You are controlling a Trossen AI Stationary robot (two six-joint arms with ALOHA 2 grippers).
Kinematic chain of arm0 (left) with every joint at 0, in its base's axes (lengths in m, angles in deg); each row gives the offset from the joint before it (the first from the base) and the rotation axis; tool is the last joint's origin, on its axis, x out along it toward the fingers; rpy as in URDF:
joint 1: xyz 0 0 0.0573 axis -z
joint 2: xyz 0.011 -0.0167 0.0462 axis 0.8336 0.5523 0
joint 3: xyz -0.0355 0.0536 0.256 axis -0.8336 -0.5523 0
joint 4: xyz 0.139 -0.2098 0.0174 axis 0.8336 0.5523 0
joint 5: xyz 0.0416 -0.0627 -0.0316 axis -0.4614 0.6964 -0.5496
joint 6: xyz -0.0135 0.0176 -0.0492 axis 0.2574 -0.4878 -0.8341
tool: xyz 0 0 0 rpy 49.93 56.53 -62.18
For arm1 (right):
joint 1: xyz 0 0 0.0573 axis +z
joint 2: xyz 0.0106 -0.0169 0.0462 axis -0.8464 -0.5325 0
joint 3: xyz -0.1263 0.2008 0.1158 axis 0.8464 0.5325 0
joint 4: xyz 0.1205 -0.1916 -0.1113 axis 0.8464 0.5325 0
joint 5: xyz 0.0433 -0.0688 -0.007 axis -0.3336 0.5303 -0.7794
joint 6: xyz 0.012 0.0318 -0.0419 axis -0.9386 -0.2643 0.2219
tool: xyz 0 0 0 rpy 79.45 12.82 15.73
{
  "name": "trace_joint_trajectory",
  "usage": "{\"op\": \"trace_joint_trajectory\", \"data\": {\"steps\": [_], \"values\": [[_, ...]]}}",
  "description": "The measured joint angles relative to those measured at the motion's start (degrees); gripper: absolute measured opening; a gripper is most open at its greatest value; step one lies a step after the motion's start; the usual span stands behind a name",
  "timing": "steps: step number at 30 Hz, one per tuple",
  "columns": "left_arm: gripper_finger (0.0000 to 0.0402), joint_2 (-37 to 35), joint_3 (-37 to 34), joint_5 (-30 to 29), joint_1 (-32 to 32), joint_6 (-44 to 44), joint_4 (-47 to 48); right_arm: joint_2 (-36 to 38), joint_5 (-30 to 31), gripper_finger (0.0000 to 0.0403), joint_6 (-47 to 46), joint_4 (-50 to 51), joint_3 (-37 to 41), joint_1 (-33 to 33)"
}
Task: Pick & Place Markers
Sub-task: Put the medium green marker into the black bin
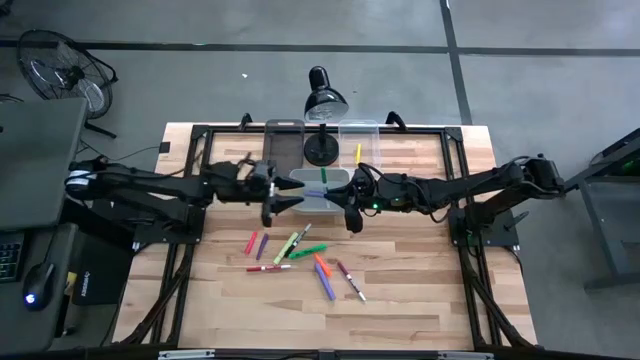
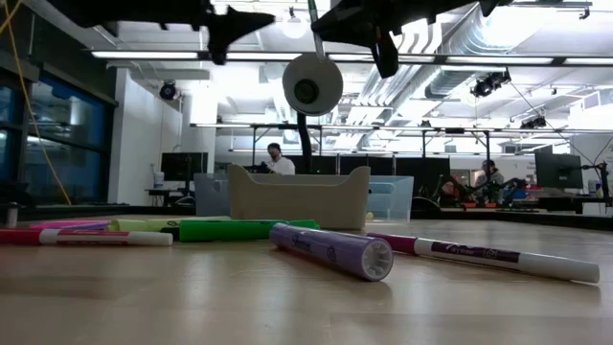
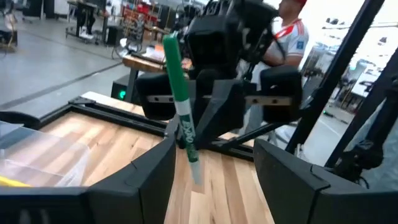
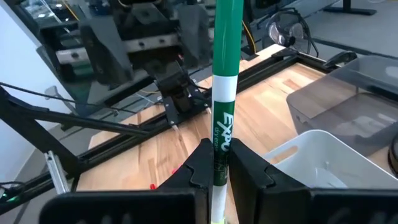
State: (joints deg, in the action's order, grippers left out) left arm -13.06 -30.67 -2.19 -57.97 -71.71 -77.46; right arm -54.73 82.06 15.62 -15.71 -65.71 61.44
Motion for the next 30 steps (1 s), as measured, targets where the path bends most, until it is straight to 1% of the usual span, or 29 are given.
{"op": "trace_joint_trajectory", "data": {"steps": [4, 8, 11, 13, 15, 19, 22, 30], "values": [[0.0214, 4.54, 1.97, -0.24, -0.02, -0.4, -2.4, 0.0, -1.7, 0.0025, 1.22, 0.27, 0.0, 0.0], [0.0214, 7.42, 2.86, -2.26, -0.29, -1.39, -3.99, 0.0, -3.84, 0.0028, 1.44, 0.28, 0.0, 0.02], [0.0214, 8.79, 3.39, 1.21, -1.57, -4.01, -7.07, 0.0, -5.41, 0.0029, 1.59, 0.26, 0.0, 0.02], [0.0214, 10.58, 3.43, 2.43, -2.34, -5.77, -9.74, 0.0, -6.15, 0.0029, 2.28, 0.31, 0.0, 0.02], [0.0214, 11.84, 3.32, 3.41, -2.81, -6.61, -10.59, 0.0, -6.91, 0.0026, 2.9, 0.39, 0.0, 0.02], [0.0214, 13.41, 4.01, 7.59, -3.03, -8.15, -13.08, 0.0, -7.25, 0.0028, 2.97, 0.72, 0.0, -0.55], [0.0214, 15.2, 4.84, 8.95, -2.95, -9.13, -12.07, 0.0, -7.42, 0.003, 2.97, 0.74, 0.0, -1.15], [0.0214, 19.69, 10.69, 9.55, -2.99, -9.38, -12.67, 0.02, -10.28, 0.0029, 3.4, 1.65, 0.0, -2.21]]}}
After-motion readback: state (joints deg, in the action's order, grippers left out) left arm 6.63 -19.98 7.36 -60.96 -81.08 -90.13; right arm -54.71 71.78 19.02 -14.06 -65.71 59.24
